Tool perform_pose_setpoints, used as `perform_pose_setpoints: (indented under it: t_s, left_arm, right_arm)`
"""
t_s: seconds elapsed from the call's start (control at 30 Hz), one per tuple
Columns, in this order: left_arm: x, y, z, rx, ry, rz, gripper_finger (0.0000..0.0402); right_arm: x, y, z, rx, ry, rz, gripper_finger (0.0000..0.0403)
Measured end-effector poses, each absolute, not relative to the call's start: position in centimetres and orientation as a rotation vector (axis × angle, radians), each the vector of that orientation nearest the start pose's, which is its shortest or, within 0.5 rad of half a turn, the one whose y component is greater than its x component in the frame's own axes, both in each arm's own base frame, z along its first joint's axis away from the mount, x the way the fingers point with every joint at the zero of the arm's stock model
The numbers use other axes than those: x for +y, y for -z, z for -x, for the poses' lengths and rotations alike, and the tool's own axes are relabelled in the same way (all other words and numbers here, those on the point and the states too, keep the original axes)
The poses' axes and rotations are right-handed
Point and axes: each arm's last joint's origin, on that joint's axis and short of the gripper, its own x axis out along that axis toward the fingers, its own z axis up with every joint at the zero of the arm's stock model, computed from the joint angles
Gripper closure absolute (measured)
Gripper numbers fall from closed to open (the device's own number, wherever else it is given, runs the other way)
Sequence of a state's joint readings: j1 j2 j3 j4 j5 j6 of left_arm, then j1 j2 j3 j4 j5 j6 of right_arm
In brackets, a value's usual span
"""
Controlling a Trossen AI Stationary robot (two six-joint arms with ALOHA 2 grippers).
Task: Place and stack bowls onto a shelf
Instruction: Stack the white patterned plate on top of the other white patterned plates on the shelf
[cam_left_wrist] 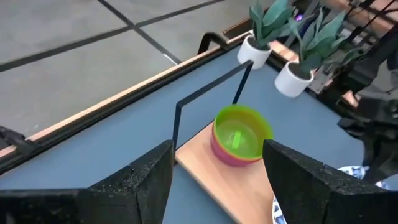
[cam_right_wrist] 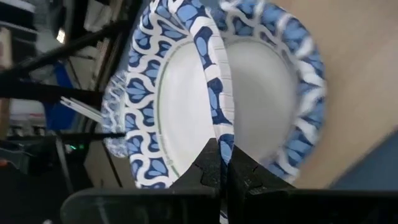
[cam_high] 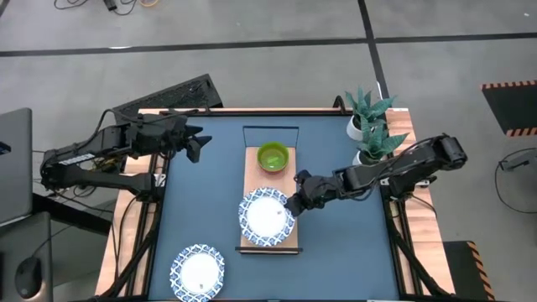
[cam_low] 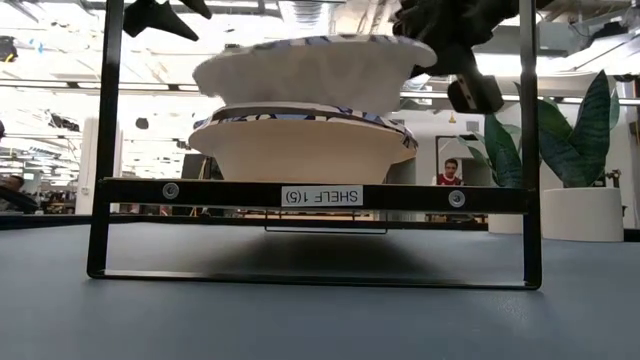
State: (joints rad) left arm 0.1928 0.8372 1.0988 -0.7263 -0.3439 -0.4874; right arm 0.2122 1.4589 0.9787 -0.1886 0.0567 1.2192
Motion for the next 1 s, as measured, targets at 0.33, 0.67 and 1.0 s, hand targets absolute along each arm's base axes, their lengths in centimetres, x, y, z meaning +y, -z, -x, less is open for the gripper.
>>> perform_pose_setpoints:
  t_s: [0.33, 0.67, 1.0]
  left_arm:
    - [3.8, -37.8, -14.5, 0.327, -0.633, 0.446, 0.0171]
    - [3.8, -37.8, -14.5, 0.325, -0.634, 0.445, 0.0171]
    - [3.8, -37.8, -14.5, 0.325, -0.634, 0.445, 0.0171]
  right_arm:
    - [5.4, -24.4, -30.6, 0.696, 0.251, -1.078, 0.0339]
    - [4.8, -24.5, -30.8, 0.705, 0.206, -1.056, 0.0265]
    - [3.5, -24.5, -31.0, 0.686, 0.218, -1.016, 0.0185]
